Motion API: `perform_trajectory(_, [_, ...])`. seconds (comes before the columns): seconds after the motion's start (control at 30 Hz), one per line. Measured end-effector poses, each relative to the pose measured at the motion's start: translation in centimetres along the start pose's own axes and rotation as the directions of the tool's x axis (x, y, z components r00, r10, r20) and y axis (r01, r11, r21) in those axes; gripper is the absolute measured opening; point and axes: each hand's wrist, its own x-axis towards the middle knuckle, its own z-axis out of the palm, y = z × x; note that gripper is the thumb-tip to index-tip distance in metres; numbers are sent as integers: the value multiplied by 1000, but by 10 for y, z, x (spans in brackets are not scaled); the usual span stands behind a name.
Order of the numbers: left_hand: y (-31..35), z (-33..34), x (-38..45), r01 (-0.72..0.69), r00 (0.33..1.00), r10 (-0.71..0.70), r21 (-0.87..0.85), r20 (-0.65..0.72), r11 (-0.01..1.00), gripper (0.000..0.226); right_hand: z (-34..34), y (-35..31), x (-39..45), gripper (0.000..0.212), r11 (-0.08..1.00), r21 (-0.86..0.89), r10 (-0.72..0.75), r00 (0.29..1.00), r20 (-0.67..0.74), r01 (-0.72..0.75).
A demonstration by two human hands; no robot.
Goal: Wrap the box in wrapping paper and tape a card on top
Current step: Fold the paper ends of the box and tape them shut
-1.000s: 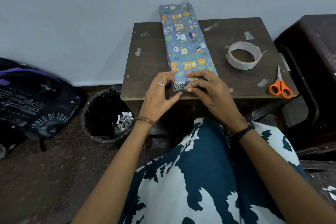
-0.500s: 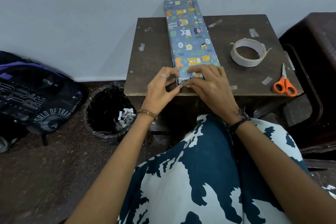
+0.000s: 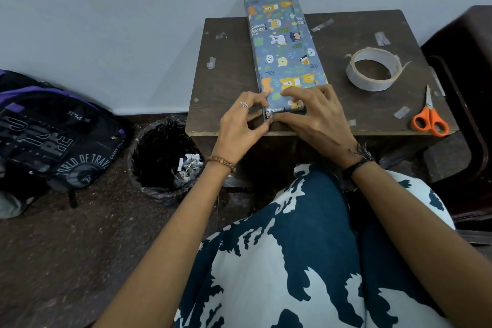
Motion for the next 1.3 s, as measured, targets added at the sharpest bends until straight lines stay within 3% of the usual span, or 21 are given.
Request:
perform_trajectory(0.3, [3,1,0,9,1000,-9,-19,-10,1000,35,0,-7,1,14,988,111,114,993,-39,-109])
perform_trajectory(0.4, [3,1,0,13,1000,-13,-20,-12,1000,36,-2,-10,4,49,925,258,300,953,-48,-278])
perform_trajectory(0.47, [2,1,0,2,1000,-2,-11,-5,1000,34,-3,-11,7,61,886,321,367,929,-42,-335])
perform_trajectory(0.63, [1,-1,-2,-25,999,25,-5,34,1000,26,-4,-12,5,61,877,320,379,925,-7,-357])
perform_trajectory(0.83, [6,2,0,15,1000,-16,-40,-22,999,23,-6,-13,6,64,881,295,382,924,20,-370])
perform_trajectory(1.07, [9,1,1,29,999,-30,-62,-25,998,34,-13,-10,6,76,893,279,336,936,106,-352])
perform_trajectory(1.3, [8,1,-1,37,999,-39,-65,-29,997,21,-21,-9,2,84,885,291,316,927,202,-364])
